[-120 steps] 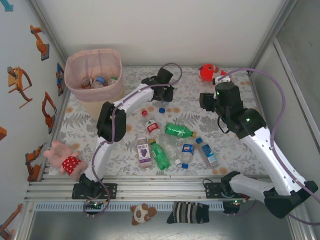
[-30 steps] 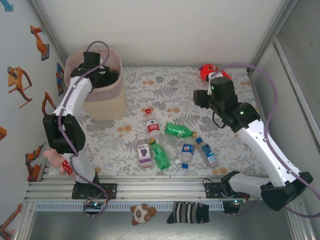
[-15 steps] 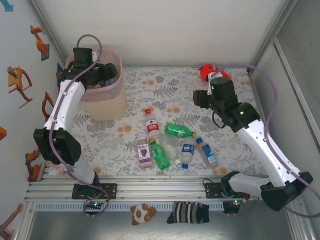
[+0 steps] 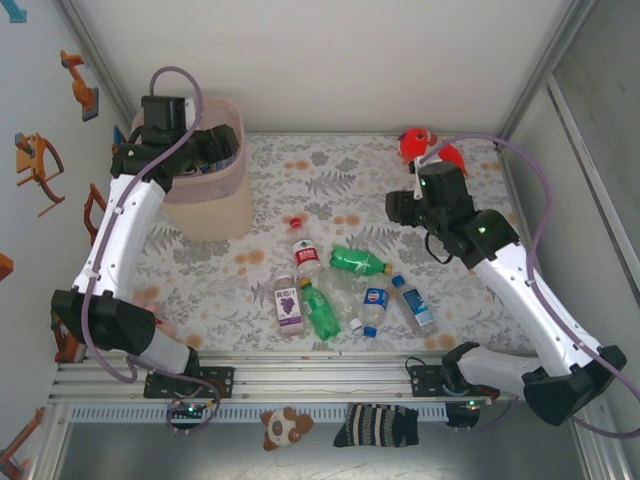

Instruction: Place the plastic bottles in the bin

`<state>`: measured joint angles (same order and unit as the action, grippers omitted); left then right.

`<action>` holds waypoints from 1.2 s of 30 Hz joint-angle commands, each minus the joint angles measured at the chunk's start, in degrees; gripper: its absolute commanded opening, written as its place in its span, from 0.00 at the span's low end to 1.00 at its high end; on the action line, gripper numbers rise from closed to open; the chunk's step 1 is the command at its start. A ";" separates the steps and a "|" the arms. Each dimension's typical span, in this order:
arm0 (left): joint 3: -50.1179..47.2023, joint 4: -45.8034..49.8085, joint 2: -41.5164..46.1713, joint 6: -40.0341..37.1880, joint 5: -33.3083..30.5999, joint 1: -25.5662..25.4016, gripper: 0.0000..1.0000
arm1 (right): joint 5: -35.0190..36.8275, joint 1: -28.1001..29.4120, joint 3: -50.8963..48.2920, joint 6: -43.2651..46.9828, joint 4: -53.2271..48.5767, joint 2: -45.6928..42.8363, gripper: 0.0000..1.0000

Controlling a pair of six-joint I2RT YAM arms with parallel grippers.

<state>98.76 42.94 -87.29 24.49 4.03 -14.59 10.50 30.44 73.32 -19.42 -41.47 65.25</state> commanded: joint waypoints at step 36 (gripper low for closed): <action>-0.86 6.86 0.87 -2.04 -19.37 -15.02 0.74 | -0.75 -0.38 -3.77 1.59 -2.34 -6.10 0.59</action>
<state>96.29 47.20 -86.43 25.47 -18.92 -30.72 8.78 30.44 68.16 -17.15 -43.51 60.25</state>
